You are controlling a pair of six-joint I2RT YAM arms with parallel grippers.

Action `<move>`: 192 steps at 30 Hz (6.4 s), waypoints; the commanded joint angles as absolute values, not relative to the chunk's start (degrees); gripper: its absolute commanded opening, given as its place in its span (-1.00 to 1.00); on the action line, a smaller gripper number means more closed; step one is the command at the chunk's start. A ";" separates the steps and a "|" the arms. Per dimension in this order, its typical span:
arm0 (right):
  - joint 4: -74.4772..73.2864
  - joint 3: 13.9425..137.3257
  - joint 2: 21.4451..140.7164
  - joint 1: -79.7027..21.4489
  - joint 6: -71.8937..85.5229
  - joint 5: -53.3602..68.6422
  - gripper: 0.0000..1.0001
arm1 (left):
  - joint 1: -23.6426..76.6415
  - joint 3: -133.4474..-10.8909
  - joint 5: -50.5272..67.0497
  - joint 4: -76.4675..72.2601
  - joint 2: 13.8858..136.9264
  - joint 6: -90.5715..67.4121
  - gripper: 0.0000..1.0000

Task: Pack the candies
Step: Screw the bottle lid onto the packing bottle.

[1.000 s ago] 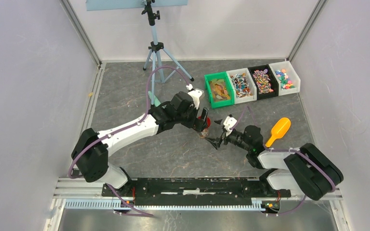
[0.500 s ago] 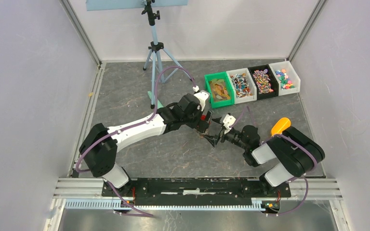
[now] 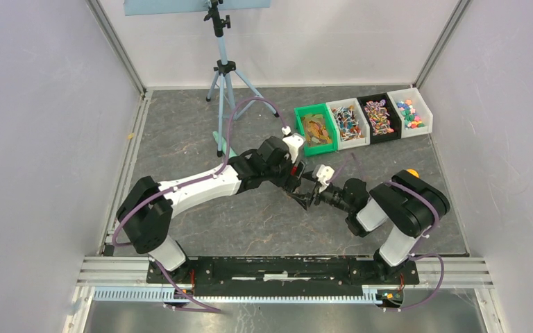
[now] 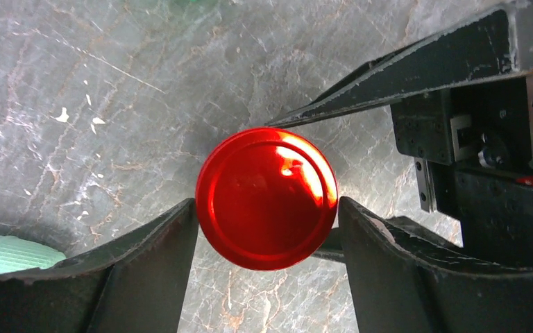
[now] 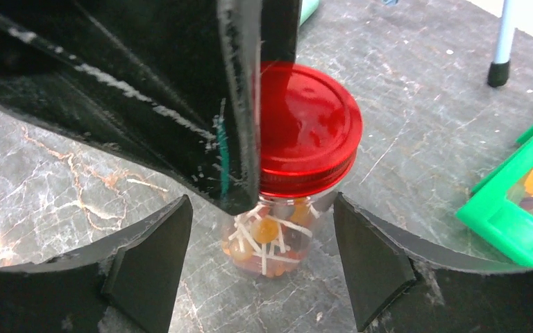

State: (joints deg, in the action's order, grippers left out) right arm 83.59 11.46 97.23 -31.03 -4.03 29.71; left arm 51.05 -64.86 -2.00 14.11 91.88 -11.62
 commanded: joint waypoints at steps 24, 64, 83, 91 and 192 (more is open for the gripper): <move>111.08 13.10 106.50 -30.72 1.18 44.74 0.15 | 43.37 -61.43 17.56 18.54 87.54 12.49 0.82; 105.12 17.88 108.68 -39.80 -1.22 23.97 0.75 | 51.86 -61.27 -10.47 14.20 82.59 -13.06 1.00; 105.82 17.73 108.88 -40.09 -1.63 24.69 0.54 | 53.17 -58.58 -10.57 15.23 83.23 -11.52 0.67; 106.81 17.45 109.15 -39.93 -1.60 25.71 0.39 | 53.06 -58.80 -2.96 16.74 83.27 -4.97 0.29; 112.03 12.63 108.72 -37.40 -3.52 29.67 0.01 | 53.31 -69.01 4.05 26.90 89.25 -3.56 -0.14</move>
State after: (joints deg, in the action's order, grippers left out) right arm 85.65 14.44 107.50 -38.30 -1.89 29.45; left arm 52.86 -73.56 -5.26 33.78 92.33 -18.94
